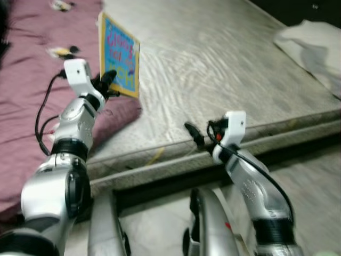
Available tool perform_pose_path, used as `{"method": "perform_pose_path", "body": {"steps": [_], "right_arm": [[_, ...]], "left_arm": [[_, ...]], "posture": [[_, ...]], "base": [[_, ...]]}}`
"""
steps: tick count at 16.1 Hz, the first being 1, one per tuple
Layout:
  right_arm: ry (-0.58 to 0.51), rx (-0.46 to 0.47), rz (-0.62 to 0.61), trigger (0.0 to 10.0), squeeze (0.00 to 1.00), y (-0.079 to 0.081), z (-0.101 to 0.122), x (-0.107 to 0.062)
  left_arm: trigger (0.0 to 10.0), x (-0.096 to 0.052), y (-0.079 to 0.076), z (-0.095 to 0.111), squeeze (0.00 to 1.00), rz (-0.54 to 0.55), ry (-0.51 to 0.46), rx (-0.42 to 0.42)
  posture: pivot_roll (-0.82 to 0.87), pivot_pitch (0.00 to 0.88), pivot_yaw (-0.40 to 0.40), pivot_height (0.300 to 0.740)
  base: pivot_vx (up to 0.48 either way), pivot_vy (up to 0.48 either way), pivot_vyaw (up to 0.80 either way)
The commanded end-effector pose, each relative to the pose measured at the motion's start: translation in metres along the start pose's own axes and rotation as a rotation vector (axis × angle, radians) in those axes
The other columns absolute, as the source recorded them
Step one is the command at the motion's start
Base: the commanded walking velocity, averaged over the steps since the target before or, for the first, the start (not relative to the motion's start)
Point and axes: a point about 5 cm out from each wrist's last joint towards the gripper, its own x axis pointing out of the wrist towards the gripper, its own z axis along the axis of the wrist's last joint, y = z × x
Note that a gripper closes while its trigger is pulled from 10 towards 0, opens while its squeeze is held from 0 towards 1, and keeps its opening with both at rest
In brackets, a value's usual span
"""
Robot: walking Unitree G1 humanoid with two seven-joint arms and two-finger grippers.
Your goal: Clean up the room
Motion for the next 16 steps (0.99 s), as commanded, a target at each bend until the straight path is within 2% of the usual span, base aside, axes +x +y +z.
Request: {"method": "perform_pose_path", "body": {"steps": [1,2,3,4,6,7,9,10,12,16], "right_arm": [[-0.039,-0.037,-0.063,10.0,0.0,-0.008,0.0,0.004],[-0.052,-0.055,-0.023,10.0,0.0,-0.002,0.001,0.007],[-0.07,-0.114,-0.034,10.0,0.0,0.002,0.005,0.01],[-0.097,-0.172,-0.083,10.0,0.0,0.001,0.009,0.013],[-0.093,-0.215,-0.099,10.0,0.0,-0.003,0.009,0.014],[-0.07,-0.209,-0.104,10.0,0.0,-0.009,0.005,0.012],[-0.139,-0.11,-0.196,10.0,0.0,-0.022,0.003,0.0],[-0.18,-0.075,-0.188,10.0,0.0,-0.02,0.006,-0.005],[-0.204,-0.101,-0.168,10.0,0.0,-0.016,0.01,-0.004],[-0.228,-0.083,-0.111,10.0,0.0,-0.005,0.019,0.005]], "left_arm": [[0.0,-0.01,0.001,-0.001,0.0,0.033,-0.058,0.112],[0.0,-0.023,0.003,-0.007,0.0,0.075,-0.079,0.164],[0.0,-0.032,0.006,-0.011,0.0,0.114,-0.088,0.207],[4.3,-0.042,0.008,-0.013,0.0,0.14,-0.104,0.235],[10.0,-0.055,0.004,-0.013,0.0,0.145,-0.145,0.298],[10.0,-0.062,-0.001,-0.014,0.0,0.156,-0.155,0.365],[10.0,-0.08,-0.008,-0.019,0.0,0.192,-0.146,0.405],[10.0,-0.088,-0.012,-0.019,0.0,0.194,-0.152,0.407],[10.0,-0.095,-0.015,-0.022,0.0,0.21,-0.138,0.387],[10.0,-0.107,-0.025,-0.028,0.0,0.225,-0.109,0.373]], "posture": [[0.01,0.0,-0.026,0.528],[0.01,0.0,-0.022,0.528],[0.02,0.0,-0.022,0.528],[0.02,0.0,-0.026,0.528],[0.02,0.0,-0.037,0.528],[0.01,0.0,-0.041,0.528],[0.01,0.0,-0.045,0.528],[0.01,0.0,-0.054,0.528],[0.02,0.0,-0.067,0.528],[0.03,0.0,-0.115,0.571]], "base": [[0.0,0.0,0.0],[0.0,0.0,0.0],[0.0,0.0,0.0],[0.0,0.0,0.0],[0.0,0.0,0.0],[0.0,0.0,0.0],[0.0,0.0,0.0],[0.0,0.0,0.0],[0.0,0.0,0.0],[0.0,0.0,0.0]]}}
